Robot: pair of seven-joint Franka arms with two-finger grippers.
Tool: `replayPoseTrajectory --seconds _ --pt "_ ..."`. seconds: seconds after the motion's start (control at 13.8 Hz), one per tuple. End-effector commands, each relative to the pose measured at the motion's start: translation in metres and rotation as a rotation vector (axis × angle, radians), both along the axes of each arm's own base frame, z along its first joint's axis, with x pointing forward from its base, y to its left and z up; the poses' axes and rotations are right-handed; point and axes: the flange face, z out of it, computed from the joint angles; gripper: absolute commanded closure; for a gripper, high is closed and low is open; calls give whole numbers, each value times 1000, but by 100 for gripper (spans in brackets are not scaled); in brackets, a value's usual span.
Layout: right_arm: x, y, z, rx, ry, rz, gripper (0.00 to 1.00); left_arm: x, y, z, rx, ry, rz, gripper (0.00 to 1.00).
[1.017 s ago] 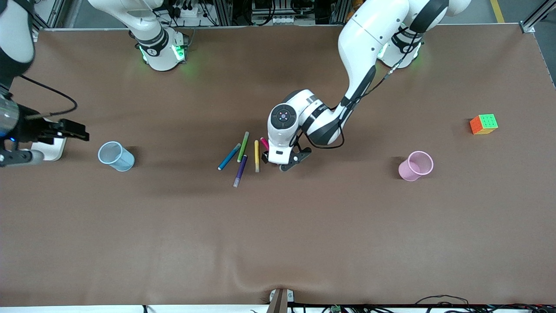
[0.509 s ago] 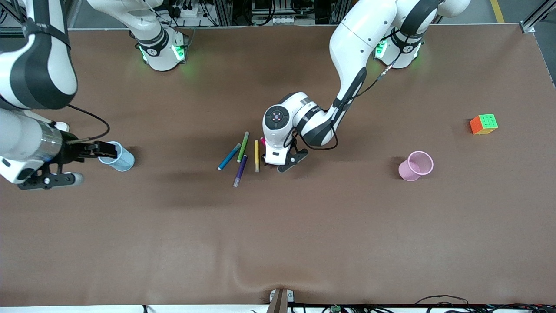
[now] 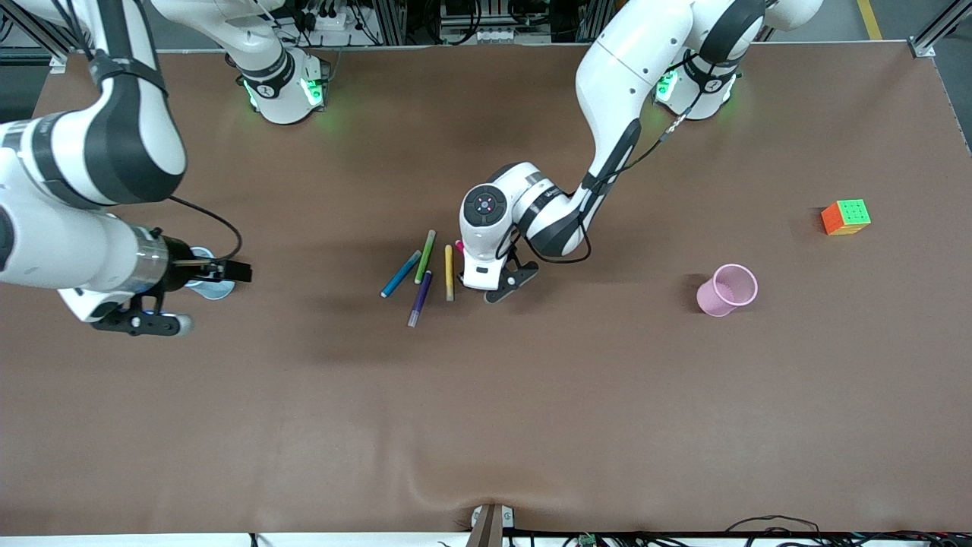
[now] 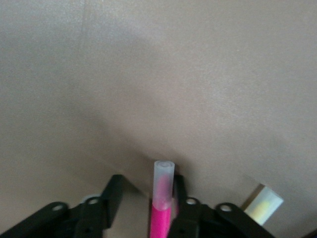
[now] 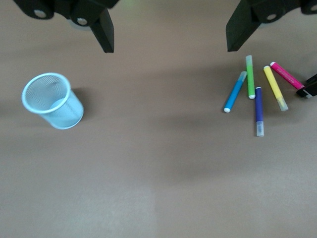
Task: Place pink and blue markers in matching cups
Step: 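Grasp the pink marker with the left gripper while the right gripper reaches the markers, then carry the pink marker toward the pink cup while the right gripper grasps the blue marker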
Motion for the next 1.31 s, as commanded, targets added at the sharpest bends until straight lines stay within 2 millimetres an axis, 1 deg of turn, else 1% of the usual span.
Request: replayPoseTrajectory --seconds 0.0,0.15,0.29,0.36,0.44,0.51,0.58,0.65,0.73,0.94,1.02,1.09,1.24 --pt "-4 11 -6 23 31 -58 0 2 -4 -2 3 -22 7 61" --pt "-8 12 -20 61 66 -95 0 2 -4 -2 1 -20 3 69" --pt "-12 17 -28 65 95 -142 0 3 -4 -1 1 -22 -2 78" --pt "-15 30 -29 47 102 -170 0 5 -2 1 -1 -25 -1 82" --pt "-19 49 -31 29 108 -201 0 7 -1 5 -4 -28 2 87" --pt "-22 62 -35 13 108 -232 0 9 0 8 -8 -30 7 91" --pt "-25 74 -45 1 107 -254 0 11 0 11 -11 -34 8 93" --pt "-30 81 -57 -8 109 -270 0 15 2 19 -18 -41 15 95" --pt "-35 89 -66 -13 113 -270 0 23 9 23 -21 -43 29 98" --pt "-43 102 -83 -30 120 -287 0 42 26 44 -25 -61 57 100" --pt "-47 111 -90 -38 119 -295 0 45 30 50 -24 -62 65 100" --pt "-53 122 -102 -44 107 -305 0 48 36 53 -12 -55 73 100" --pt "-65 143 -126 -53 70 -342 0 60 56 68 17 -36 83 100"
